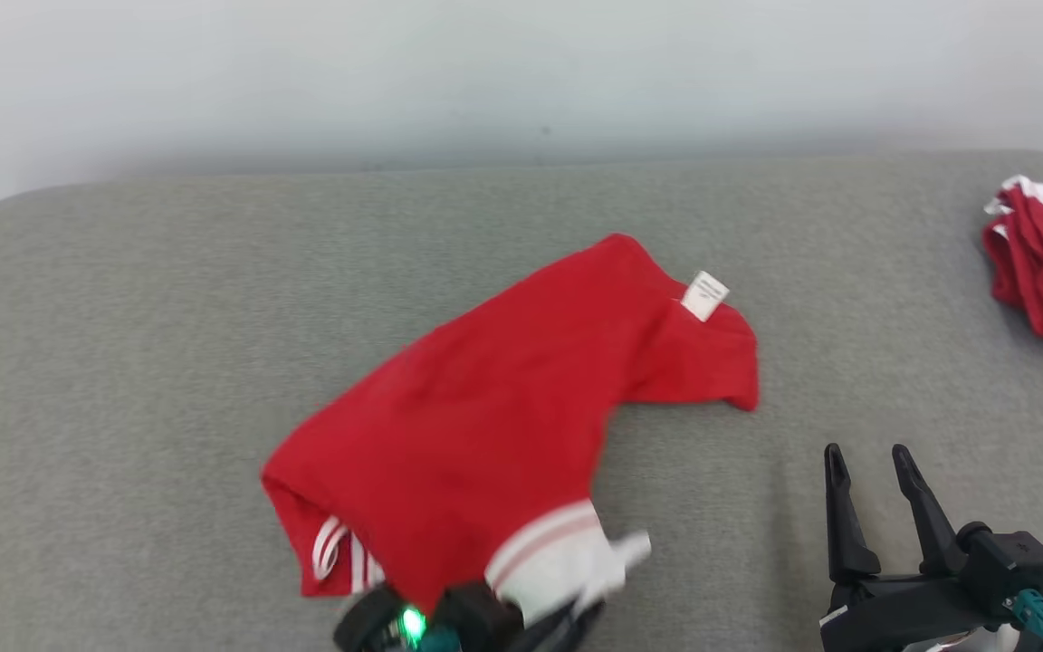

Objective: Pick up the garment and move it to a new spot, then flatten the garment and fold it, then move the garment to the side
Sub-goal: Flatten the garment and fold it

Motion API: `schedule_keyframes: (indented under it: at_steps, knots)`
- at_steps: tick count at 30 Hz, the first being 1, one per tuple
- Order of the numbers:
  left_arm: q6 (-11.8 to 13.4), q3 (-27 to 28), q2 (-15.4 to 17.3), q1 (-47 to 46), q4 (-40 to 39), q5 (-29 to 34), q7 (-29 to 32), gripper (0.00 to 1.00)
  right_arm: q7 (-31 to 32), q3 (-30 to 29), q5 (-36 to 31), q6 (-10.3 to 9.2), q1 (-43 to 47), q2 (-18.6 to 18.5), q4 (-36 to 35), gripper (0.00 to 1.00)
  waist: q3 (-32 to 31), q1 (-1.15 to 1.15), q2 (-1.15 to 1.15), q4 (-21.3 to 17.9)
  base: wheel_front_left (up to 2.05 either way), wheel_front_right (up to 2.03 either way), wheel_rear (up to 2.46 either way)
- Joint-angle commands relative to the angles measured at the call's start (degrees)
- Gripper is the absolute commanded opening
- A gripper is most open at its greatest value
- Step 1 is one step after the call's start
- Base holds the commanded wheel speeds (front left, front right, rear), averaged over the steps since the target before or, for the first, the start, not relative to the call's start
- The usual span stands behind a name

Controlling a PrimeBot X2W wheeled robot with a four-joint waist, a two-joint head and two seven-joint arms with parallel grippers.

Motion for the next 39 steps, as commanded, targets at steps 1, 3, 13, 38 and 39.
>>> schedule_keyframes:
  at_steps: [1, 3, 13, 38, 39]
  knots:
    - [0.57, -1.42, 0.69, 3.89, -2.20, -1.43, 1.56, 0.00, 0.09, -0.32, -0.31, -0.13, 0.60, -0.39, -0.31, 1.00, -1.98, 0.01, 0.01, 3.73, 0.00, 0.00, 0.00]
    - [0.62, -2.73, 1.35, 6.79, -3.39, -2.40, 2.94, 0.00, 0.41, -0.12, -0.40, -0.14, 0.55, -0.37, -0.43, 1.00, -1.97, 0.01, 0.01, 4.21, 0.00, 0.00, 0.00]
    - [2.44, -2.05, 1.05, 9.59, -5.15, -3.94, 1.93, 1.00, 1.19, 0.01, -0.57, -0.14, 1.34, -0.70, -0.91, 1.00, -3.11, 0.01, 0.01, 4.93, 0.00, 0.00, 0.00]
    - [12.14, 19.09, 8.30, 8.26, -0.37, -6.40, -13.19, 1.00, 1.14, -0.66, -0.15, -0.14, 1.58, -0.61, -1.18, 1.00, -2.86, 0.01, 0.01, 1.75, 0.00, 0.00, 0.00]
    - [12.20, 19.35, 8.54, 8.68, 0.52, -6.43, -13.37, 1.00, 1.16, -0.69, -0.16, -0.14, 1.51, -0.67, -1.23, 1.00, -2.64, 0.01, 0.01, 1.71, 0.00, 0.00, 0.00]
